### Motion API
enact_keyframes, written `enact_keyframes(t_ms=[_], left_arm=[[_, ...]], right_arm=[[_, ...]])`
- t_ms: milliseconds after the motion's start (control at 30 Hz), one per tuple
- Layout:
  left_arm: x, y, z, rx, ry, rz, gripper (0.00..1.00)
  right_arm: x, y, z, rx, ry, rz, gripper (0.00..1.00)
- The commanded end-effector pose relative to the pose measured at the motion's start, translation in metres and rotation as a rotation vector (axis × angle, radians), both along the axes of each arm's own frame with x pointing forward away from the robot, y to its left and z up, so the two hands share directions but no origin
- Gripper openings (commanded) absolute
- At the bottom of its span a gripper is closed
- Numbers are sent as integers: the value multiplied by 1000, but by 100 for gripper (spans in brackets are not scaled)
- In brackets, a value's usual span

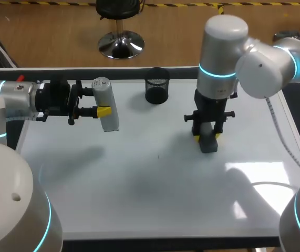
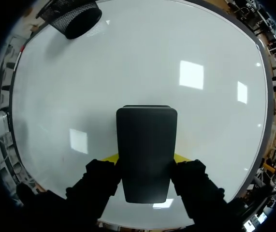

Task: Pick up the inspection probe, press it on each red-marked spot on the whiteboard one by one, put down the probe, pick up the eraser, and wipe off all the red marks.

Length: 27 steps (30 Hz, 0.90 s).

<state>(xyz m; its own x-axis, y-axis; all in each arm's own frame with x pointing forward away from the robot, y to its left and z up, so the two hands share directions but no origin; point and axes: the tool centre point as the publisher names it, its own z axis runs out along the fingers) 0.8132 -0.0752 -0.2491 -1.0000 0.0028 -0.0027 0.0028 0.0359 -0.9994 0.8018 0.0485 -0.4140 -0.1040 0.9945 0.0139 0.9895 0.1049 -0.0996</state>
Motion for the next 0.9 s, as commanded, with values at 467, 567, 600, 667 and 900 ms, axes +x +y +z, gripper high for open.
enact_keyframes(t_ms=[467, 567, 600, 667, 900], left_arm=[[-1, 0, 1, 0, -2, 4, 0], [-1, 0, 1, 0, -2, 4, 0], [-1, 0, 1, 0, -2, 4, 0], [-1, 0, 1, 0, -2, 4, 0], [-1, 0, 1, 0, -2, 4, 0]], right_arm=[[-20, -49, 28, -31, -28, -13, 0], [-23, -57, 29, -37, -32, -15, 0], [-24, -60, 30, -39, -34, -18, 0], [-25, -66, 30, -42, -36, -26, 0], [-28, -86, 29, -68, -34, -55, 0]])
